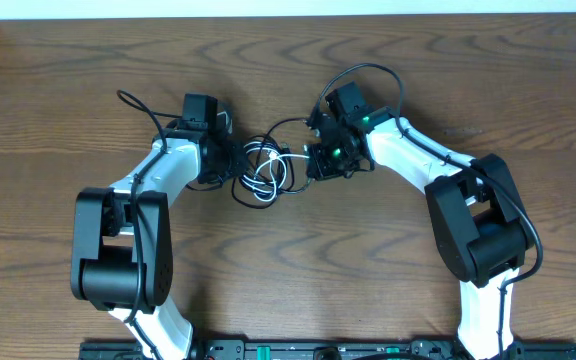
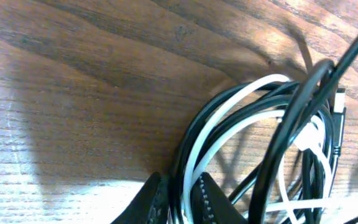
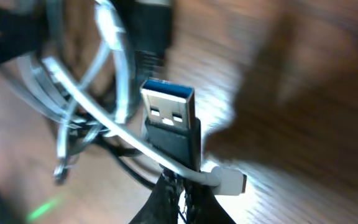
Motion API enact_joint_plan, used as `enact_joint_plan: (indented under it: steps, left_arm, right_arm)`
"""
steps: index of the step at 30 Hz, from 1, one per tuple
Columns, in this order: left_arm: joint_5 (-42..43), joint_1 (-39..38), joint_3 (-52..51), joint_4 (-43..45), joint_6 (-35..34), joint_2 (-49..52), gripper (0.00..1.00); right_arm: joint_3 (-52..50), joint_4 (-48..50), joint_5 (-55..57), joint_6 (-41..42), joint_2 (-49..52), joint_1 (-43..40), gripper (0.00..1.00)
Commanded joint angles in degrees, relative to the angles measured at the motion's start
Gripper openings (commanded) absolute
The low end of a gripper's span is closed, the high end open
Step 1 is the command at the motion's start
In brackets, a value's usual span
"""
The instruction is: Untangle cables
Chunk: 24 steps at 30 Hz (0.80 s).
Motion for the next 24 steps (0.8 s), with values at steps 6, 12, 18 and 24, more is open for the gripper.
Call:
enact_joint_plan:
  steps: [6,12,18,24]
  left_arm:
    - [-1.2,0.1,0.0,0.1,-1.5,0.9,0.24]
    - [-1.0,0.1,0.0,0.2,-1.6,0.9,0.27]
    - [-1.0,0.1,0.0,0.3,-1.6,0.9,0.27]
    - [-1.0,0.1,0.0,0.3,-1.6,0.9,0.27]
  right_arm:
    - [0.5,-2.2,16.9,5.4,-1.8,1.8,0.47]
    - [7.5,-3.7,9.1,-1.5,-1.9,2.1,0.55]
    - [8.9,0.0,6.4,-3.3,-1.7,5.0,0.13]
    - [8.6,3.7,8.3,-5.1,-0.3,8.9,0.17]
